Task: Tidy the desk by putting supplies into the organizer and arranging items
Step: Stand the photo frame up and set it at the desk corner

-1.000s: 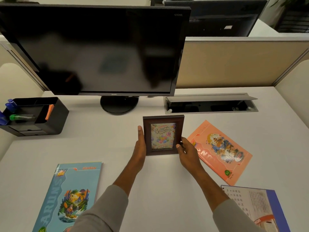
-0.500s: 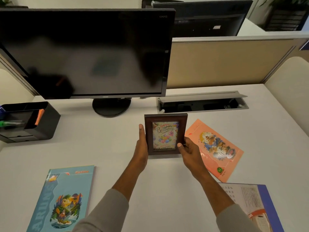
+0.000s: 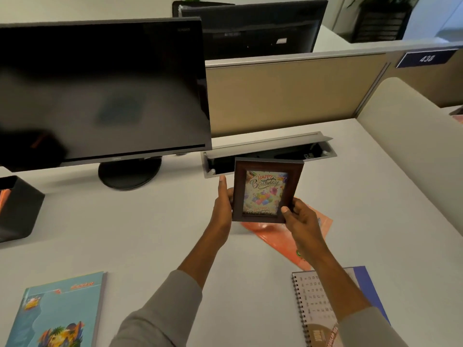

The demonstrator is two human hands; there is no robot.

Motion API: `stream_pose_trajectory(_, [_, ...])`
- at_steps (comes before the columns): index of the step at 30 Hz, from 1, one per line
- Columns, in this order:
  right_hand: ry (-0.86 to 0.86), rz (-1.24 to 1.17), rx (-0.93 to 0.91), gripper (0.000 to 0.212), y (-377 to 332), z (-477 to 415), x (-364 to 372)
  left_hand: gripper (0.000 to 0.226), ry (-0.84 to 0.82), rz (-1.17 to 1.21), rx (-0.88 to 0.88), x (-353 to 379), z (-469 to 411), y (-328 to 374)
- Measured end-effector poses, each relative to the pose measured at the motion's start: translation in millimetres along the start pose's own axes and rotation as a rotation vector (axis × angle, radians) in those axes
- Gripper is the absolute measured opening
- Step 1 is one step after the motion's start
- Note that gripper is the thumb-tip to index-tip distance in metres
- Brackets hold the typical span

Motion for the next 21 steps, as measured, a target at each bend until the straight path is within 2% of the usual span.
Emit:
stream_pose_trajectory(6, [0.087, -0.011, -0.004, 0.027, -6, -11, -50, 0.077, 0.064, -0.076, 0.06, 24, -20, -12])
stream_pose_trajectory(10, [0.156, 0.022, -0.01, 0.024, -13, -22, -82, 0.062, 0.131, -0.328, 0.156, 37, -26, -21])
stream_pose_trajectory(13, [0.214, 0.06, -0.015, 0.024, -15, -35, -106, 0.071, 0.17, -0.541, 0.256, 35, -35, -35])
stream_pose_trajectory(17, [0.274, 0.069, -0.02, 0.025, -19, -52, -137, 0.07, 0.188, -0.797, 0.237, 28, -61, -54])
stream_pose_trajectory(21, [0.331, 0.043, -0.026, 0.026, -21, -70, -168, 0.07, 0.185, -0.841, 0.255, 17, -72, -66])
Point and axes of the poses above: each hand's wrist, its own z-axis away from the middle knuckle, its own x-axis out of the palm, y = z × x, the point moved 3 cm from there along -z, towards the middle knuckle, and after that the axes turned 3 degrees about -y, right-handed, at the moved point
